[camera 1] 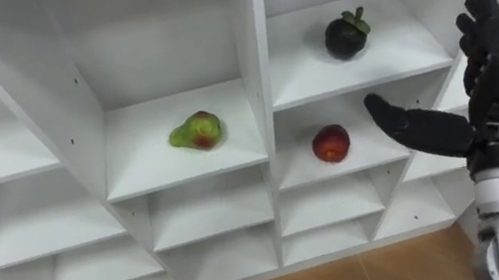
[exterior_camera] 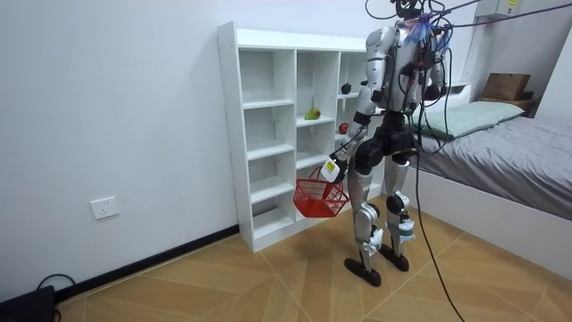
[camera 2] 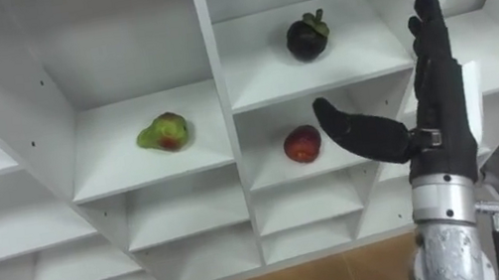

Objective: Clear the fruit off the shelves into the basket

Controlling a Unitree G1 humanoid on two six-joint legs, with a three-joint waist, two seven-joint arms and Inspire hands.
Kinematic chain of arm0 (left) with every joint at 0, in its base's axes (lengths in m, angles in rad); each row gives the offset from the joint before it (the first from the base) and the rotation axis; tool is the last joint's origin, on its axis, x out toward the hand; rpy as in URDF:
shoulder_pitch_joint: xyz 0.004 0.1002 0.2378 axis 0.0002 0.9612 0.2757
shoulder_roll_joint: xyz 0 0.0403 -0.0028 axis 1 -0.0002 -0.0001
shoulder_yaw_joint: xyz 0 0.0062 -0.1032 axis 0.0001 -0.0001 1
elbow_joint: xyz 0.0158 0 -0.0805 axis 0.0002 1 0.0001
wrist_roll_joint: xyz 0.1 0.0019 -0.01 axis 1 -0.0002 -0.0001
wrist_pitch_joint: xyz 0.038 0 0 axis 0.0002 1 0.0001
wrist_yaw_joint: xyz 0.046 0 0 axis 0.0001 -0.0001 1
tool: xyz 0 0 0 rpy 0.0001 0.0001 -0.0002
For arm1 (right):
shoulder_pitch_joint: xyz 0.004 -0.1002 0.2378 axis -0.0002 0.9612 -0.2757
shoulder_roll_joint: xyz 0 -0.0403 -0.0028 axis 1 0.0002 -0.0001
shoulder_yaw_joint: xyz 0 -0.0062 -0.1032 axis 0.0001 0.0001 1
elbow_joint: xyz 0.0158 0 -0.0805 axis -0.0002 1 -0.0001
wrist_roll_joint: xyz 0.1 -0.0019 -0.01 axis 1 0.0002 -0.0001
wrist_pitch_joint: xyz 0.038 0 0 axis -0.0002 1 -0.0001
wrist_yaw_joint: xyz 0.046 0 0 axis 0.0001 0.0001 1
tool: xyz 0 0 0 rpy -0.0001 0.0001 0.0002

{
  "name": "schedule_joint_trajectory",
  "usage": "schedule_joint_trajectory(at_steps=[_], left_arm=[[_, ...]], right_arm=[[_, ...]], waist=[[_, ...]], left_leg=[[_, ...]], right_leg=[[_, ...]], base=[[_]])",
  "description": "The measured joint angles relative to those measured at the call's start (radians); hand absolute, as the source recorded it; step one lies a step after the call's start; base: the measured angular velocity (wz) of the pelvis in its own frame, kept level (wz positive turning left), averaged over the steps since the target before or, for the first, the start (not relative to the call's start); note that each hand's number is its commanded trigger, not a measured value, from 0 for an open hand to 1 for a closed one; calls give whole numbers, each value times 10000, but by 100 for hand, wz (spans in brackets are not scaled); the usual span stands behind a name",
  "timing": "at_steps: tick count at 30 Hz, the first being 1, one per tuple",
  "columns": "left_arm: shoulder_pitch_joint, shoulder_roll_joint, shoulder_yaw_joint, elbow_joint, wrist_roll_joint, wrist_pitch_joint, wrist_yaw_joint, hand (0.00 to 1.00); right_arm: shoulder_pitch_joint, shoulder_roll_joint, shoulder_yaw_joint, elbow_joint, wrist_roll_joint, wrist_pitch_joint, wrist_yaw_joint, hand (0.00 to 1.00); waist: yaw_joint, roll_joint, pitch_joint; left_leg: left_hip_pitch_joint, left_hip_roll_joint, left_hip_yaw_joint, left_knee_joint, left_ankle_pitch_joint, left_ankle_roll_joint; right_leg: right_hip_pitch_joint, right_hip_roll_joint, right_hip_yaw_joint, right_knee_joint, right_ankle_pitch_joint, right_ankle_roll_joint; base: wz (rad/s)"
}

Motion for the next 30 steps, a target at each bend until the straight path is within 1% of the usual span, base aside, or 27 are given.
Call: schedule_joint_trajectory(at_steps=[3,5,8,11,12,14,16,20,24,30], left_arm=[[-3,27,15,-18,3,8,-90,100],[-25,63,20,-25,31,9,-160,100],[-30,76,39,-30,9,9,-163,100],[-54,111,123,-32,-2,7,-145,100],[-52,133,137,-32,-8,7,-140,100],[-66,212,148,-25,-46,17,-112,100],[-69,223,148,-21,-28,36,-83,100],[-77,221,153,-21,-27,94,-49,100],[-59,204,156,-20,-25,156,48,100],[-50,189,338,-14,40,340,54,100]], right_arm=[[-100,-258,-1,2,-198,0,-48,0],[-223,-314,-9,2,-542,1,-103,0],[-465,-373,-8,18,-634,1,-99,0],[-798,-554,-1,98,-787,1,-96,0],[-878,-555,-2,159,-870,1,-96,0],[-1304,-574,-9,606,-899,3,-98,0],[-1523,-598,-43,812,-897,4,-98,0],[-1673,-627,-53,891,-901,2,-99,0],[-1745,-771,-61,1152,-903,9,-101,0],[-2260,-784,-503,1564,-951,93,-109,0]], waist=[[89,-29,19],[127,-64,40],[183,-127,45],[246,-287,64],[245,-330,74],[233,-471,77],[226,-508,67],[239,-520,61],[266,-510,67],[328,-507,70]], left_leg=[[8,-1,-12,0,0,0],[13,0,-30,-5,0,0],[12,2,-28,-6,1,-1],[23,1,-52,16,2,-1],[21,1,-66,24,3,-1],[7,-5,-153,40,4,0],[15,-21,-234,43,4,1],[21,-26,-334,43,5,2],[18,-25,-370,36,6,1],[27,-34,-355,39,9,4]], right_leg=[[-10,0,-5,-7,0,0],[-28,1,-18,-14,0,0],[18,-4,-47,-8,0,0],[54,-12,-82,-9,0,0],[65,-12,-97,-11,0,0],[90,-29,-198,-10,0,0],[140,-45,-278,-18,0,1],[187,-60,-515,-21,0,2],[188,-60,-539,-23,0,2],[203,-66,-528,-30,0,2]], base=[[0],[0],[0],[2],[7],[9],[11],[10],[2],[0]])
